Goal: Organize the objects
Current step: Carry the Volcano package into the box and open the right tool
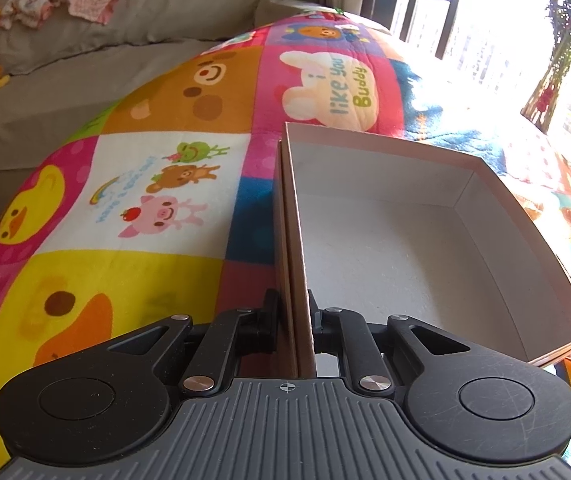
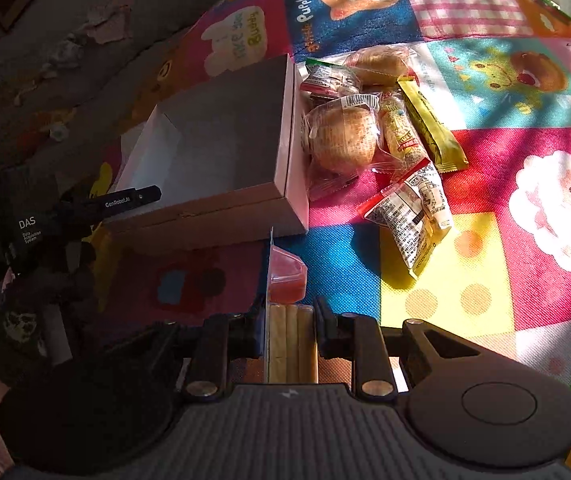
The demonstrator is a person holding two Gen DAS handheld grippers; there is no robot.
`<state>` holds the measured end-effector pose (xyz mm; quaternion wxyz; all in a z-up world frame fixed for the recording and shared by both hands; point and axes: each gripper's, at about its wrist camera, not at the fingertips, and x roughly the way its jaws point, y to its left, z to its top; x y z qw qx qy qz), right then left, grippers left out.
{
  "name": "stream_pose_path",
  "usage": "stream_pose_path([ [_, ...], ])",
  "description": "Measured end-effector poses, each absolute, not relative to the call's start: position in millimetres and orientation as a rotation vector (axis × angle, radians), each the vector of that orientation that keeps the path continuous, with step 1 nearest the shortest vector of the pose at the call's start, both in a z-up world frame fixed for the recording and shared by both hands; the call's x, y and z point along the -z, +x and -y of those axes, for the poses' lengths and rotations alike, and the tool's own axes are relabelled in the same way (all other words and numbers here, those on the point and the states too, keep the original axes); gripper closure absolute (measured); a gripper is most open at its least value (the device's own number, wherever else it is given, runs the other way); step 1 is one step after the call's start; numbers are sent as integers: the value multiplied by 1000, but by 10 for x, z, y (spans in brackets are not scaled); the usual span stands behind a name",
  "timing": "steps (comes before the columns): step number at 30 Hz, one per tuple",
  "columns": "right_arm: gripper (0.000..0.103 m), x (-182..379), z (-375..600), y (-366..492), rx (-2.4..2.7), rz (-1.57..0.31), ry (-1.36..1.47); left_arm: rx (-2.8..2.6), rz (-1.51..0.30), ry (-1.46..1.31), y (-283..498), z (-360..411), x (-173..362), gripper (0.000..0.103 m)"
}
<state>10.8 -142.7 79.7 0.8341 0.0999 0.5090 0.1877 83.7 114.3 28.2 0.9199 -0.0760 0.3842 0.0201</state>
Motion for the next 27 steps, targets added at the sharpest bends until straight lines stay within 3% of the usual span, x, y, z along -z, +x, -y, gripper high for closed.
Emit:
stream_pose_path([
  [16,80,-1051,1421,281,-441,-970,252,-24,-805,-143,822,-1130,-305,88],
  [24,80,-1329,1208,816,-450,-796,317,-34,-810,-151,818,-1134,-319,88],
  [27,71,-1385,1155,1059,-420,-738,329,-30,-809,-152,807,-1135,-331,88],
])
